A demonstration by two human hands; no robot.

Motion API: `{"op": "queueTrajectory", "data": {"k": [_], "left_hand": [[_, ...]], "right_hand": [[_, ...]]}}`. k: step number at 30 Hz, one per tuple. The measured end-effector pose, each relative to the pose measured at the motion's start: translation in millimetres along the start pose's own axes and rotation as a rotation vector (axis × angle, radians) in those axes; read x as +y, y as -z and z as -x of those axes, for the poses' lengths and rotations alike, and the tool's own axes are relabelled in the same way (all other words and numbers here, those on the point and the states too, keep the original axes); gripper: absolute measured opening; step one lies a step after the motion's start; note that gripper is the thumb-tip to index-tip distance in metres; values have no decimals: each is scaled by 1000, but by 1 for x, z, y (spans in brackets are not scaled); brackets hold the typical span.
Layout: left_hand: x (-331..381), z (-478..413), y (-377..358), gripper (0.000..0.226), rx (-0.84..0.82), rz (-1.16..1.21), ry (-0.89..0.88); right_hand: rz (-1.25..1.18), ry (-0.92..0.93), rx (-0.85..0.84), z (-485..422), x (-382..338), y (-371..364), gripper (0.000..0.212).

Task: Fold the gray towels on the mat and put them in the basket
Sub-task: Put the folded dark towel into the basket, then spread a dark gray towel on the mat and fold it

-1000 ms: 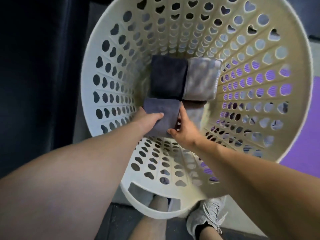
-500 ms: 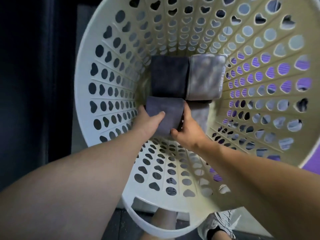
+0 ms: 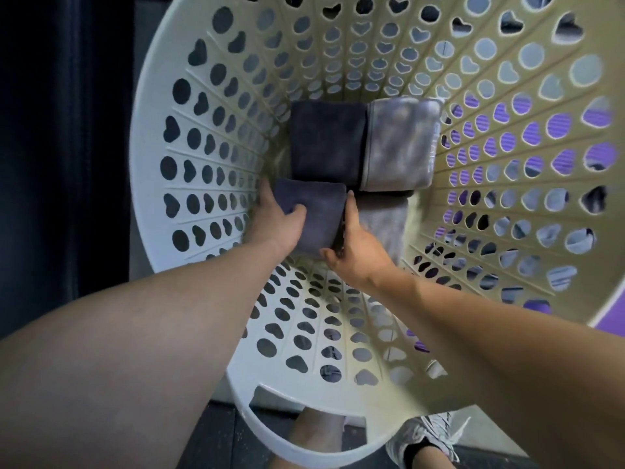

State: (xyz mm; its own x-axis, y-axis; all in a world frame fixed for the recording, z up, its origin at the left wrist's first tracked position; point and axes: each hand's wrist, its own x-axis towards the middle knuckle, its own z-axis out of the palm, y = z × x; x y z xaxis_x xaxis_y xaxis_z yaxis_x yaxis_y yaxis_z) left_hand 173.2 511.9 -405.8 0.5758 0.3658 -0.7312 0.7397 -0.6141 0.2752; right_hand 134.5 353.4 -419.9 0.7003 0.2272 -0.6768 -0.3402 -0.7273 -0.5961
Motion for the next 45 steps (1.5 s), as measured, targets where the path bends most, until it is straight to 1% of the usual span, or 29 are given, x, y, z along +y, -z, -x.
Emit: {"op": "queueTrajectory", "data": {"k": [2, 3, 5, 7, 9, 11, 16, 21, 25, 27, 29, 31, 33, 39, 42, 45], "left_hand": [[-3, 2, 1, 79, 63, -138, -127], [-6, 1, 0, 75, 53, -178, -192], [-12, -2, -2, 69, -26, -214, -286], [-15, -4, -4, 69, -105, -251, -319], [-13, -5, -8, 70, -158, -284, -317], [-12, -8, -11, 71, -168, -277, -293], [-10, -21, -11, 73, -162, -247, -127], [-8, -27, -11, 75, -196, -248, -99], [-6, -23, -3, 82, -186, -218, -88], [-1, -15, 5, 86, -163, -209, -101], [9, -3, 12, 82, -105, -244, -147], [22, 13, 19, 70, -35, -304, -235], [36, 30, 29, 61, 2, -332, -327], [84, 84, 59, 48, -26, -360, -528], [116, 116, 68, 51, -19, -384, -643], [151, 152, 68, 51, -46, -440, -720]], "right_hand": [[3, 12, 7, 0, 1, 1, 111], [24, 27, 16, -1, 2, 2, 111], [103, 76, 26, -2, 5, 3, 109], [174, 87, -9, -3, 8, 4, 104], [196, 62, -51, -6, 10, 4, 103], [205, 55, -62, -11, 9, 2, 103], [235, 75, -59, -24, 5, -6, 102], [226, 61, -89, -30, 14, -4, 105], [160, 64, -20, -21, 14, 12, 107], [167, 48, 16, -13, 12, 23, 100], [208, 38, 37, -5, 9, 35, 82], [269, 43, 46, 7, 4, 48, 60], [338, 54, 55, 21, -4, 64, 47], [464, 160, 142, 92, -27, 138, 43], [493, 222, 237, 149, -27, 179, 46], [494, 216, 301, 207, -14, 210, 46]]}}
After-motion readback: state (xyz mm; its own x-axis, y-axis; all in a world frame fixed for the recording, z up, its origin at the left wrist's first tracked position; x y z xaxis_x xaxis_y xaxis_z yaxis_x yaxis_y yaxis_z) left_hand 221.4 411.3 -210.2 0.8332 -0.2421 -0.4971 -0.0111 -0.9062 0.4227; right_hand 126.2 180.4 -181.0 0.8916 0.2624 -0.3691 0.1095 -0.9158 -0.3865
